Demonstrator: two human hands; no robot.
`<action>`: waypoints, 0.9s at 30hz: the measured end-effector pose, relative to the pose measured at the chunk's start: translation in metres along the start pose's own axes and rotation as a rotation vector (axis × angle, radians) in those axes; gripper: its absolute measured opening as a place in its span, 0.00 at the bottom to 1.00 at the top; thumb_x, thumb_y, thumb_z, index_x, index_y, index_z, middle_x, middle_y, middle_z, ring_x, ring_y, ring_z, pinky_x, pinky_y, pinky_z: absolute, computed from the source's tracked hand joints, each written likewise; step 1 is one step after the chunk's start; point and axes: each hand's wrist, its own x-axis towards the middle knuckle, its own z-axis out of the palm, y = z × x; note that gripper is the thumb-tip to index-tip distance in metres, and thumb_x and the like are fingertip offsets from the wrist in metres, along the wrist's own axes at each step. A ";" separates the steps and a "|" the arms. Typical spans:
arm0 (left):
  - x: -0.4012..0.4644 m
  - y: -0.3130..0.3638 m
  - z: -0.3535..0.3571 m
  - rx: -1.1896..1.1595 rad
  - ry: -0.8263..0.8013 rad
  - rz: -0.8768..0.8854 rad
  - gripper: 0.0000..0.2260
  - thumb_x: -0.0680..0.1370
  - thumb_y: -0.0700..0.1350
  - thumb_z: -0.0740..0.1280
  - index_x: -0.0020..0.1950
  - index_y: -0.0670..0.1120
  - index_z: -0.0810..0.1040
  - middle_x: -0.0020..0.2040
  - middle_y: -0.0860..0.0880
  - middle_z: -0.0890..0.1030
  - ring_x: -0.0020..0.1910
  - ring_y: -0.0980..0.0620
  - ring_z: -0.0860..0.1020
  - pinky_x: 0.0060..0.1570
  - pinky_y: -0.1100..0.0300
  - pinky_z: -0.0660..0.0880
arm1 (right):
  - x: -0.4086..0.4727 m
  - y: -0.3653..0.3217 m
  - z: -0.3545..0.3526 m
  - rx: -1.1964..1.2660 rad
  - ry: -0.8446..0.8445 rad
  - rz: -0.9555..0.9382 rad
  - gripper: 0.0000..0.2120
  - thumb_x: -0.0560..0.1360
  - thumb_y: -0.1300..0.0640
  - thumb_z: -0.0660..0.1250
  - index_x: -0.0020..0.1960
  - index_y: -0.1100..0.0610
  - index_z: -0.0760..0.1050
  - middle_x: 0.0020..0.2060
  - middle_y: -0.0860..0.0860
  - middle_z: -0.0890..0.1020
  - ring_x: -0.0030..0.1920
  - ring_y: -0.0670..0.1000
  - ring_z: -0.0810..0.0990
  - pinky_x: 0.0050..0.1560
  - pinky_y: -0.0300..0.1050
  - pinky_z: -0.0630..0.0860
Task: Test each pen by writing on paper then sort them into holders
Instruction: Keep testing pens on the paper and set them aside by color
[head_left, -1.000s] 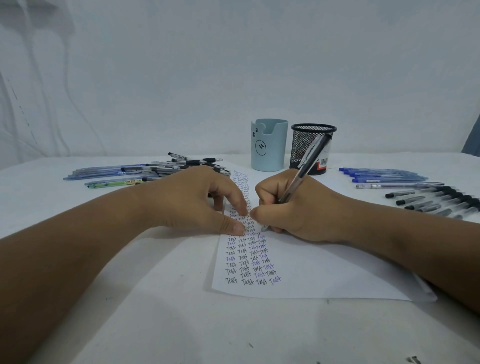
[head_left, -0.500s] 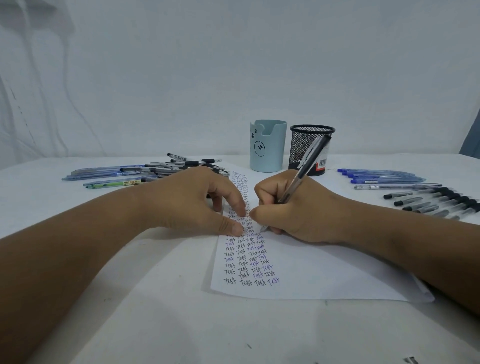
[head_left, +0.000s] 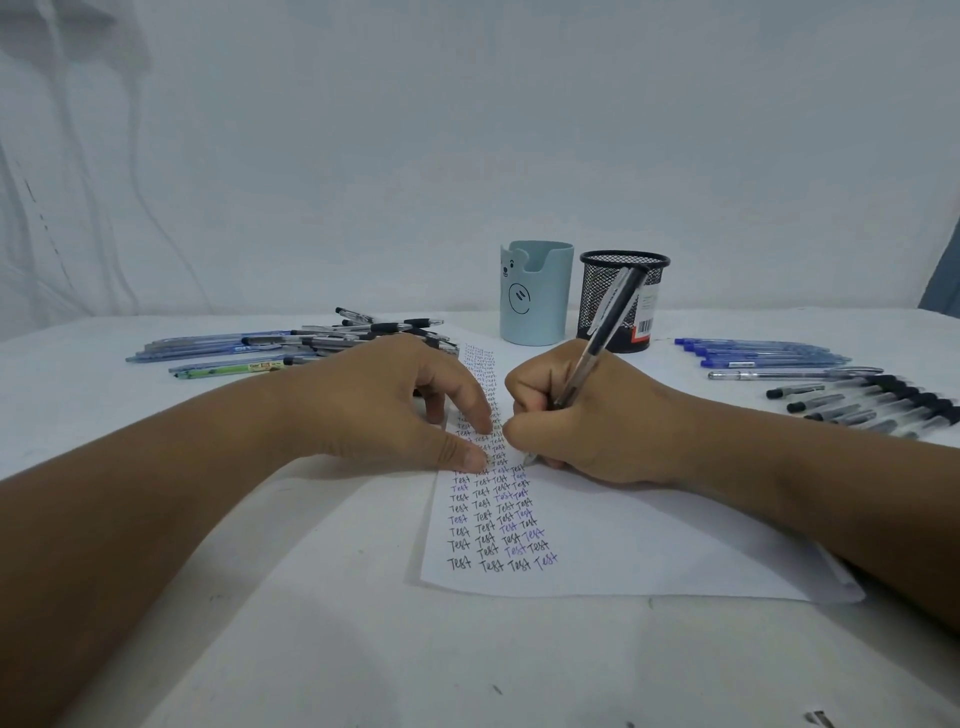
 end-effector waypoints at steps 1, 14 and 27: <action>0.000 0.001 0.000 0.000 -0.001 -0.004 0.17 0.63 0.66 0.77 0.48 0.64 0.84 0.54 0.59 0.83 0.48 0.58 0.79 0.46 0.62 0.71 | 0.000 0.001 0.000 0.001 0.005 0.001 0.18 0.72 0.68 0.67 0.29 0.59 0.63 0.24 0.55 0.69 0.26 0.49 0.68 0.29 0.39 0.65; 0.001 0.004 0.009 -0.062 0.098 -0.009 0.06 0.71 0.56 0.78 0.43 0.56 0.86 0.50 0.60 0.84 0.47 0.56 0.80 0.50 0.57 0.77 | 0.004 0.005 -0.024 0.210 0.234 0.137 0.19 0.75 0.40 0.67 0.57 0.51 0.67 0.23 0.52 0.72 0.22 0.53 0.69 0.23 0.41 0.66; 0.003 0.014 0.020 0.114 0.230 0.015 0.10 0.74 0.55 0.74 0.37 0.52 0.82 0.48 0.61 0.83 0.53 0.64 0.79 0.58 0.60 0.73 | 0.002 0.017 -0.031 -0.468 0.237 -0.002 0.14 0.85 0.49 0.53 0.57 0.53 0.75 0.36 0.50 0.77 0.38 0.52 0.75 0.41 0.50 0.73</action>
